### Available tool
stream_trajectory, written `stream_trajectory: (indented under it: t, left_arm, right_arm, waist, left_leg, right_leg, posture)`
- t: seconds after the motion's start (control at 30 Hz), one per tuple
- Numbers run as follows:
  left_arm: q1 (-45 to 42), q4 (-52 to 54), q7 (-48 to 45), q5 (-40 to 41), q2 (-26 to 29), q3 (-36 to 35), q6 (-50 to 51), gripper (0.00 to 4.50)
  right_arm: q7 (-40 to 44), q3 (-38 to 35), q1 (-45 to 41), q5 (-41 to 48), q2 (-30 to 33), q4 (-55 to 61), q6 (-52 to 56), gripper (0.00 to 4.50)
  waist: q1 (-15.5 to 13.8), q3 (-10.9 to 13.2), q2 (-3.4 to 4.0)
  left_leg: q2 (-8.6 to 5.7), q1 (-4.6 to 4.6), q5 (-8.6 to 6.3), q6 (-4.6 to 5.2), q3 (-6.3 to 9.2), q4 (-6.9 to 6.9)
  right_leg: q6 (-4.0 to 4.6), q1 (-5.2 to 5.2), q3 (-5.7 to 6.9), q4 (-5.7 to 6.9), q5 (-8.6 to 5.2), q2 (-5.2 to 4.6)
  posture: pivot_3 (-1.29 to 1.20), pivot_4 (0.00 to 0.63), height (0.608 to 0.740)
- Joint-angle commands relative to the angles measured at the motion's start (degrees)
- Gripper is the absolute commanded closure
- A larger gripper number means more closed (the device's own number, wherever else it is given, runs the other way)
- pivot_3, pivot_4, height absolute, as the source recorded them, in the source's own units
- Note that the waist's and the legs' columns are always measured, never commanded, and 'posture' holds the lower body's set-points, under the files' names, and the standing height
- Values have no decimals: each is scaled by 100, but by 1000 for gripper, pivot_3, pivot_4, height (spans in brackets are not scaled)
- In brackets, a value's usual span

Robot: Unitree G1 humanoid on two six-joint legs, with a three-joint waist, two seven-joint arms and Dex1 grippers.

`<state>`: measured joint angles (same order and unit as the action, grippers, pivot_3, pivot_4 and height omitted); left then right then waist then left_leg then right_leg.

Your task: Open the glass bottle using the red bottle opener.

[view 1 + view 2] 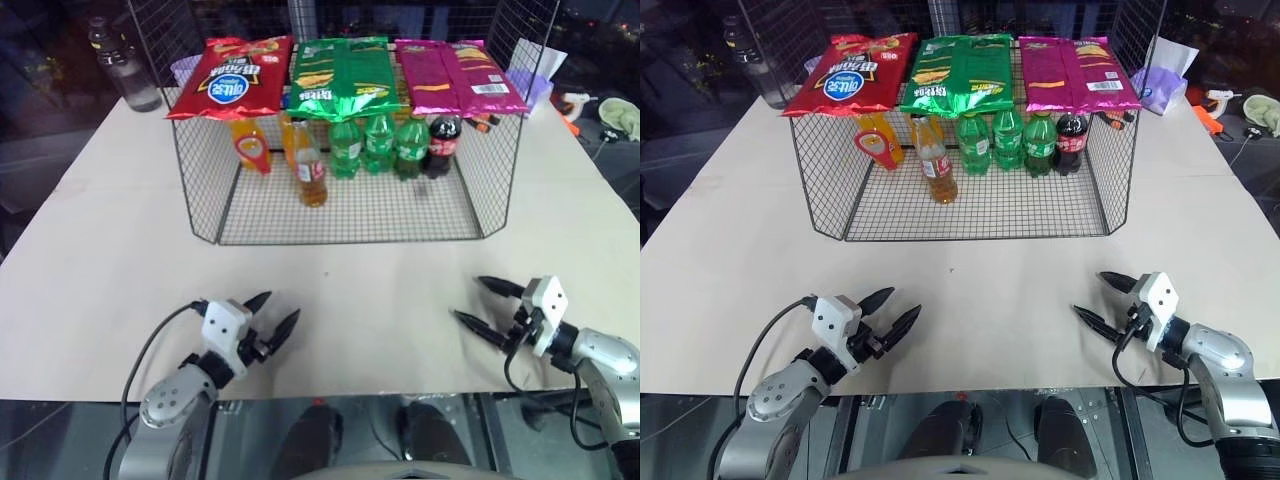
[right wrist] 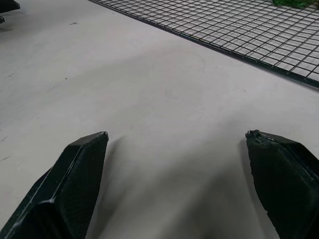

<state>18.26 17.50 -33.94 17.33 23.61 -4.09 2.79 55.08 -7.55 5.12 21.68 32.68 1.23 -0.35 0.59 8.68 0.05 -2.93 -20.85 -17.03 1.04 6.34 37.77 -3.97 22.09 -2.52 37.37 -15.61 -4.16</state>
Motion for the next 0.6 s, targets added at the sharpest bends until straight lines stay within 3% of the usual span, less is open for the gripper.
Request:
stream_trajectory:
  t: [0.03,0.33,0.6]
  left_arm:
    - [-11,133,-53,87,10,-81,-74,1096]
    - [-974,181,245,505,87,-495,590,1096]
    - [-2925,-596,591,765,179,-1008,1030,1096]
  right_arm:
    - [-23,-38,-17,57,-7,276,-68,35]
    - [-339,257,-282,227,-195,1347,296,35]
    - [-1513,779,-1383,900,-845,3104,1625,35]
  waist:
    - [0,0,0]
    - [0,3,-2]
    - [-3,16,-19]
  left_leg:
    - [0,0,0,0,0,0]
    - [0,0,1,-2,9,0]
    - [-3,-19,19,-32,14,1]
  right_leg:
    - [0,0,0,0,0,0]
    - [0,1,8,5,0,8]
    - [0,23,13,17,0,14]
  posture:
    - [0,150,740]
    - [0,150,740]
    - [0,150,740]
